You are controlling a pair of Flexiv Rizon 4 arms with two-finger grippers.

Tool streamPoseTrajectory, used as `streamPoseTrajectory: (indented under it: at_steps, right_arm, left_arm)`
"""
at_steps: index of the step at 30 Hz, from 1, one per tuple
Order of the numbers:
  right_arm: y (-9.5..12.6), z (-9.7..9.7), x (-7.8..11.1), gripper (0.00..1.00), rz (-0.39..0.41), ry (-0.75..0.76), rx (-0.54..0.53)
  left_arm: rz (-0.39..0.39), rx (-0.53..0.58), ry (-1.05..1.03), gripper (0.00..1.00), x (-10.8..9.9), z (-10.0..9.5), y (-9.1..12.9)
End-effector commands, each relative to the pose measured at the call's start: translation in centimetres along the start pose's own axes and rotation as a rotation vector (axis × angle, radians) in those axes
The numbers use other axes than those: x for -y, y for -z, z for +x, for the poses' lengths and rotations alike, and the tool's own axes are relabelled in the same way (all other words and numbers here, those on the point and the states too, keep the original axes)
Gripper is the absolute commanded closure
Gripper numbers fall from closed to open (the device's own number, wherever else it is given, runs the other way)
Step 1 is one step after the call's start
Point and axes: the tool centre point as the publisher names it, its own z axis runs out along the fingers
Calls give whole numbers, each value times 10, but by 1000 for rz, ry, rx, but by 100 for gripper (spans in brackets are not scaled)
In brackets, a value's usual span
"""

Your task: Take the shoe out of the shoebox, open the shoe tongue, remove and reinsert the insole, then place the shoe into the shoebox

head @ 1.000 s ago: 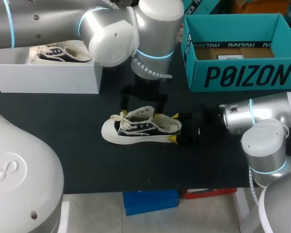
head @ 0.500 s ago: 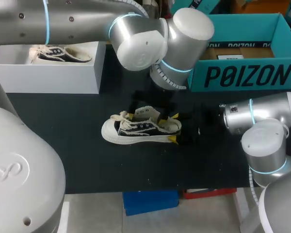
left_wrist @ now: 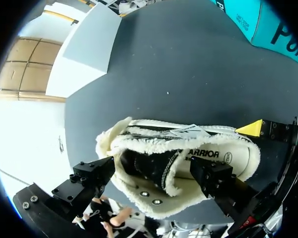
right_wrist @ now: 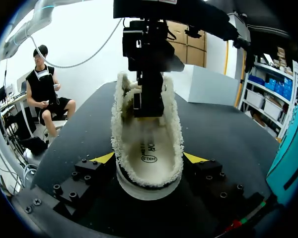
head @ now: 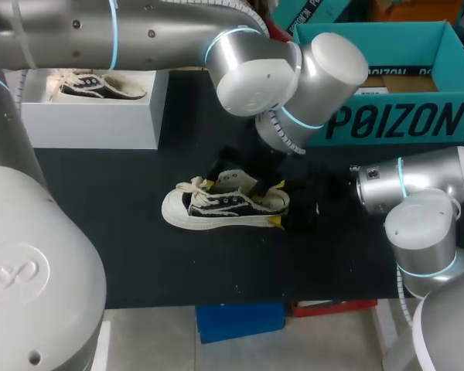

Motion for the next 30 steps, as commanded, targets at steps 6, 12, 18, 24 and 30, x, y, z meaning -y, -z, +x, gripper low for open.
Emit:
streamPoseTrajectory:
  at_steps: [6,12,18,24,30]
  right_arm:
    - [-3,2,4,100,1,-1,1]
    - [-3,2,4,100,1,-1,1]
    - [-3,2,4,100,1,-1,1]
    - [-3,2,4,100,1,-1,1]
    - [-3,2,4,100,1,-1,1]
  left_arm:
    - [-8,56,-11,38,3,4,-5]
    - [-10,58,-13,100,4,3,-6]
    - [-9,56,-9,100,6,2,-6]
    - [3,47,-8,100,7,1,-2]
    - [19,29,2,100,8,-1,3]
